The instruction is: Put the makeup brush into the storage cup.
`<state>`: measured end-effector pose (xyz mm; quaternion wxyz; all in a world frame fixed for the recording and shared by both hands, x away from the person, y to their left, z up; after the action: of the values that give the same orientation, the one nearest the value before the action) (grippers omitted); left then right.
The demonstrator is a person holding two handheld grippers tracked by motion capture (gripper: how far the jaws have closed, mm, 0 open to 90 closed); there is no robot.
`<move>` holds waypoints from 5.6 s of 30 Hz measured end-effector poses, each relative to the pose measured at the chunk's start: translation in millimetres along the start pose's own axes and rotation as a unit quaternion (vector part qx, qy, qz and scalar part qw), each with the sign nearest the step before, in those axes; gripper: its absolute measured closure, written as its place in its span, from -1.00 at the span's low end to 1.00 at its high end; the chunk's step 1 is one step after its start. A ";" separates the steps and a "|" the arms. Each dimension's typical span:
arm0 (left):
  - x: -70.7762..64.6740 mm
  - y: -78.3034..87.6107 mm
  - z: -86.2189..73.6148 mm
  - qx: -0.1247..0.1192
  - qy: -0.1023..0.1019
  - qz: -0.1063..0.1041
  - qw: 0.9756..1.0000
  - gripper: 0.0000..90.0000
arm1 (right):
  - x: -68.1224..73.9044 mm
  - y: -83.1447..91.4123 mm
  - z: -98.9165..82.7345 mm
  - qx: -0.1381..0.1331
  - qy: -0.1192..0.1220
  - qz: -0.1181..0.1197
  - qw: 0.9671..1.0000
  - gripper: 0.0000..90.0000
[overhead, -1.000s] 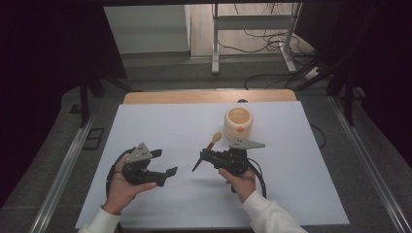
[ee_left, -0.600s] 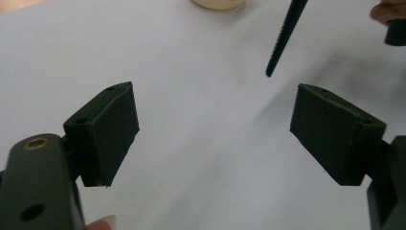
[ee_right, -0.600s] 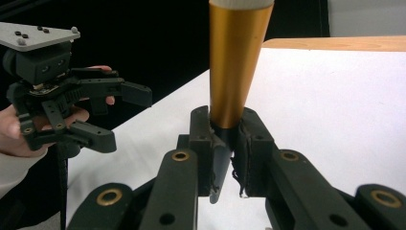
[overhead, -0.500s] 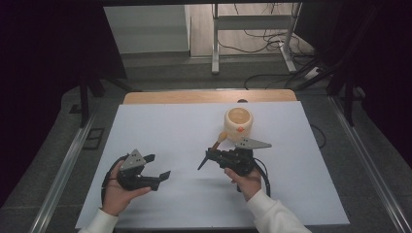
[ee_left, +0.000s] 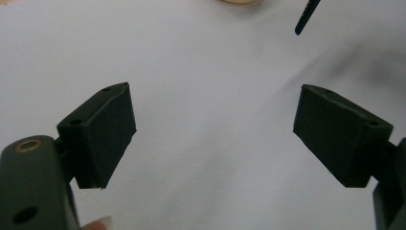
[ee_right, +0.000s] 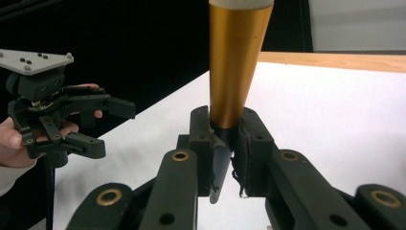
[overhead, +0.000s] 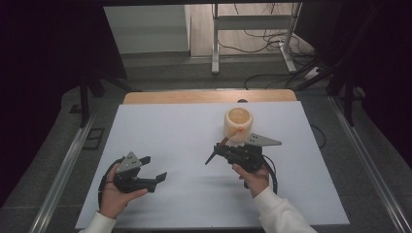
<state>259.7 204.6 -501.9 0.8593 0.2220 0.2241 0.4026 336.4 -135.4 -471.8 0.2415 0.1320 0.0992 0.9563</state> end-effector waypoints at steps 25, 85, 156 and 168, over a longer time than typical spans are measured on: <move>6.3 -1.6 -13.0 0.014 0.017 0.034 0.999 -0.76 | -18.2 19.8 25.8 -0.021 0.023 -0.040 0.999 0.76; 5.3 -4.0 -13.1 0.026 0.014 0.024 0.999 -0.76 | -81.2 51.2 99.2 -0.032 0.031 -0.133 0.990 0.76; 7.0 -2.9 -13.3 0.032 0.014 0.019 0.999 -0.76 | -139.3 -4.4 55.4 0.068 -0.009 -0.190 0.979 0.74; 7.8 -2.8 -13.7 0.034 0.014 0.020 0.999 -0.76 | -141.3 -4.4 58.4 0.089 0.002 -0.204 0.975 -0.83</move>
<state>258.2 211.9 -516.0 0.8396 0.2498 0.2454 0.4153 475.7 -193.1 -446.6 0.4187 0.1276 0.2089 0.8745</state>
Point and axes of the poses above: each handheld gripper's, and its own axes: y roughly backward along the jaws, z roughly out of its top, x roughly to its left, the point moved 2 cm from there along -y, roughly forward along the jaws, and after that the axes turned 7 degrees about y, right-handed, at the moved point
